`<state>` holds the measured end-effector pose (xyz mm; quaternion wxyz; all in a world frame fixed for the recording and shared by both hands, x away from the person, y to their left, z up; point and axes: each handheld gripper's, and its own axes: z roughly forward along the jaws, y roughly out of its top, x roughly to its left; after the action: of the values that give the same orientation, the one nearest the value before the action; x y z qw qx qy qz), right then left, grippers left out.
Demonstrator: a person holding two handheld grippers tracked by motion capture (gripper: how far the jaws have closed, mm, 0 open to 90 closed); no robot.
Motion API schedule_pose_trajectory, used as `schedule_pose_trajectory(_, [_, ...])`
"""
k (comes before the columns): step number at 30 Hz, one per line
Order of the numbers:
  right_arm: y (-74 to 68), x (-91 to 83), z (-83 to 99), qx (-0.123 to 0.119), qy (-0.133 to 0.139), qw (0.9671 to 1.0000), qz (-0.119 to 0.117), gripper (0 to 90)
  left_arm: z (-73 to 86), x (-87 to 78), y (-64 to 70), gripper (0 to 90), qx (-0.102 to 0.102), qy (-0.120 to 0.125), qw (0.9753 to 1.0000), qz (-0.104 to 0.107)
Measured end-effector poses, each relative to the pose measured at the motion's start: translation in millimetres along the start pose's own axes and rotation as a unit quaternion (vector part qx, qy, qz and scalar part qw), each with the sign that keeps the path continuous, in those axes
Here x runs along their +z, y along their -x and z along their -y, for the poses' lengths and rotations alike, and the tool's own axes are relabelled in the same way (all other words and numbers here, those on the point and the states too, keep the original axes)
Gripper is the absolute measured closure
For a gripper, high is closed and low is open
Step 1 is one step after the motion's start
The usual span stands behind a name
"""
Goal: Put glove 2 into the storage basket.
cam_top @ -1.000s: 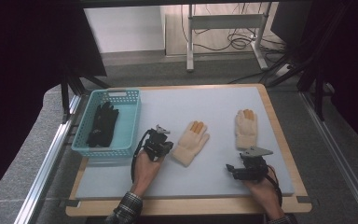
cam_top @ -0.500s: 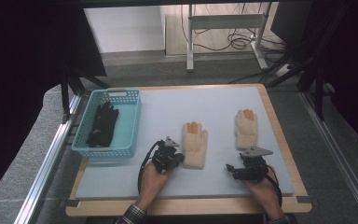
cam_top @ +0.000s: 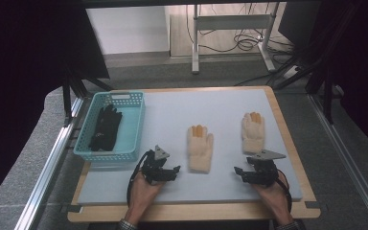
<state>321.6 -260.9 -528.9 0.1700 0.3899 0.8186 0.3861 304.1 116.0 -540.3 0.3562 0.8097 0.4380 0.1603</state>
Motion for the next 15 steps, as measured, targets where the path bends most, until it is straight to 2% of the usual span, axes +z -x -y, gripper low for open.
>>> schedule_pose_trajectory(1, [1.1, -1.6, 0.1, 0.003, 0.000, 1.0000, 0.001, 32.5, 8.3, -3.1, -5.4, 18.7, -0.008, 0.001, 1.0000, -0.001])
schedule_pose_trajectory(4, [8.2, -10.0, -2.2, 0.017, 0.010, 0.9997, 0.015, 37.6, 18.5, -9.6, -12.7, 13.4, -0.019, 0.004, 0.9998, -0.001])
schedule_pose_trajectory(6, [13.9, -16.1, -5.0, 0.025, 0.015, 0.9993, 0.023, 41.5, 22.6, -14.7, -16.0, 11.0, -0.017, 0.001, 0.9998, -0.013])
schedule_pose_trajectory(8, [20.8, -21.8, -8.5, 0.032, 0.019, 0.9988, 0.030, 45.9, 27.2, -20.3, -18.8, 9.8, -0.004, -0.010, 0.9992, -0.038])
schedule_pose_trajectory(12, [42.1, -30.5, -20.4, 0.052, 0.026, 0.9971, 0.051, 58.1, 34.3, -22.2, -25.0, 5.7, -0.022, -0.007, 0.9995, -0.022])
schedule_pose_trajectory(15, [60.9, -30.7, -31.7, 0.061, 0.026, 0.9953, 0.070, 65.3, 34.4, -21.9, -24.4, 4.2, -0.019, -0.009, 0.9995, -0.022])
